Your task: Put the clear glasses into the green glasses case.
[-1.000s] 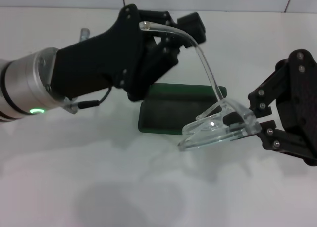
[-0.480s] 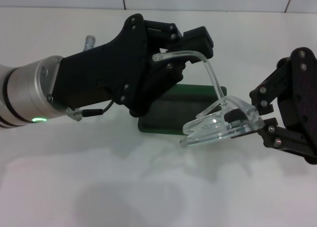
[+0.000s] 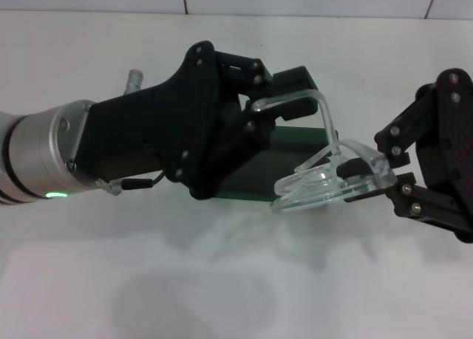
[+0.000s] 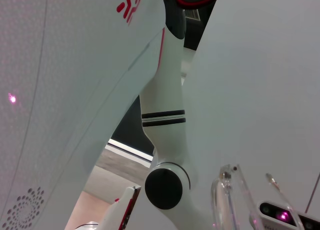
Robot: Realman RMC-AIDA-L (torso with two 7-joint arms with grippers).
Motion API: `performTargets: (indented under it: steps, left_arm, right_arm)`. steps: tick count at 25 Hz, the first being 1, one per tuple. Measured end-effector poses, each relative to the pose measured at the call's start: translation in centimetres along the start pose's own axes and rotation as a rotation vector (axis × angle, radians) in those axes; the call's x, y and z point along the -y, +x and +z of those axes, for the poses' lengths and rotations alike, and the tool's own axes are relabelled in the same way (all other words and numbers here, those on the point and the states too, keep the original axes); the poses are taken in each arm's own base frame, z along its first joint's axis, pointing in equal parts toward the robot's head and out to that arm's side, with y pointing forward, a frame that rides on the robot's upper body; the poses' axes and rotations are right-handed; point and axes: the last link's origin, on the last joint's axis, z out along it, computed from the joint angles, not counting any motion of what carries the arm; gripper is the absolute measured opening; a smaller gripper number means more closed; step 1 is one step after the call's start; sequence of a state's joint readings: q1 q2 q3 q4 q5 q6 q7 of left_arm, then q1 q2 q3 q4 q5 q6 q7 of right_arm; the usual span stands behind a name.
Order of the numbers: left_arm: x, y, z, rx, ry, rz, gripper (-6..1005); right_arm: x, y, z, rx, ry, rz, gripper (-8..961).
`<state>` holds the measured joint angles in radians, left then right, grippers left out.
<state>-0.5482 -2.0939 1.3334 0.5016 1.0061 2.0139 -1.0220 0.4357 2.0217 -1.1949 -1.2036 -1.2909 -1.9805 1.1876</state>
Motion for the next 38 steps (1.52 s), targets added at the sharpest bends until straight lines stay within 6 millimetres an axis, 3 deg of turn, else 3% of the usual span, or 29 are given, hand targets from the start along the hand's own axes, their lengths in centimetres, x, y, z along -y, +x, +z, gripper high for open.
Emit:
performTargets:
  steps: [8, 18, 38]
  left_arm:
    - [-0.1, -0.1, 0.0, 0.0, 0.004, 0.009, 54]
    - [1.1, -0.1, -0.2, -0.001, 0.089, 0.08, 54]
    - [-0.7, -0.2, 0.8, -0.02, -0.031, 0.068, 55]
  right_arm:
    - [-0.1, 0.0, -0.1, 0.0, 0.0, 0.001, 48]
    - [-0.2, 0.0, 0.0, 0.004, -0.01, 0.001, 48]
    - [-0.2, 0.2, -0.1, 0.004, 0.006, 0.012, 48]
